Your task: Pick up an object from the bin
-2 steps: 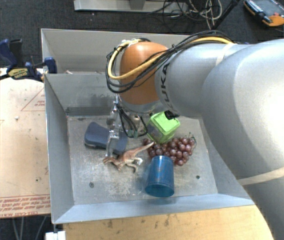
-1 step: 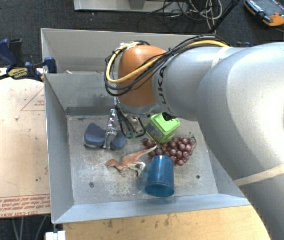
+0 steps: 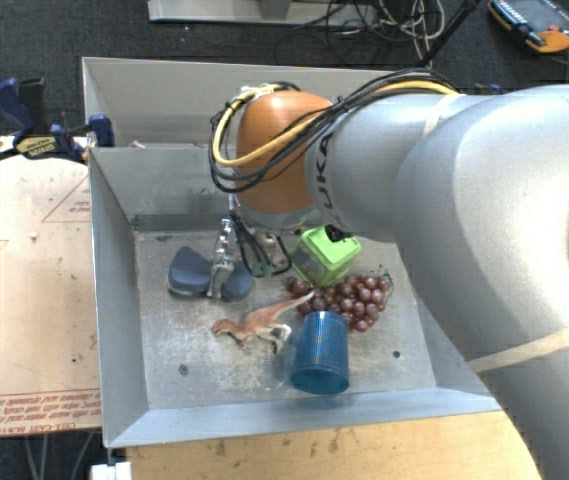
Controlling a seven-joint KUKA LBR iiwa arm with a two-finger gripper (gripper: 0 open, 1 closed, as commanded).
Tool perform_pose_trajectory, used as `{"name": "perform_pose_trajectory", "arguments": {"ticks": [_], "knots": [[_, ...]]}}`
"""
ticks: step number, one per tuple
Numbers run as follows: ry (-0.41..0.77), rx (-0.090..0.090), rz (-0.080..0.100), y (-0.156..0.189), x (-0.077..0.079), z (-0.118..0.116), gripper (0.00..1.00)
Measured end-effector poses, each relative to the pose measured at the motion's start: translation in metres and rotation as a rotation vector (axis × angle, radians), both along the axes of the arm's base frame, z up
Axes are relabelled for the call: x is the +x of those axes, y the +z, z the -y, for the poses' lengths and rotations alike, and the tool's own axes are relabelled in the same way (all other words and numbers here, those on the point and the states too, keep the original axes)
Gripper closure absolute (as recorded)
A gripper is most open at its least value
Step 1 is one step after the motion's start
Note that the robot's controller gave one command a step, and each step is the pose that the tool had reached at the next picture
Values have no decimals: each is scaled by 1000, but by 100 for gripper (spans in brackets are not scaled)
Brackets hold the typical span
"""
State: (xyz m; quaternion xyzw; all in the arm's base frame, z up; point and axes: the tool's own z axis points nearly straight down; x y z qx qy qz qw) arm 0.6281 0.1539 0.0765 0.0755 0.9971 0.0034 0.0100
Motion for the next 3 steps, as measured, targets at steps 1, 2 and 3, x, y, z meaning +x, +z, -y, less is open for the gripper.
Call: {"name": "perform_pose_trajectory", "arguments": {"ticks": [1,2,3], "knots": [[0,-1,-6,2,0,0,100],[0,-4,-21,11,-4,1,100],[0,-6,-27,31,-5,1,100]]}}
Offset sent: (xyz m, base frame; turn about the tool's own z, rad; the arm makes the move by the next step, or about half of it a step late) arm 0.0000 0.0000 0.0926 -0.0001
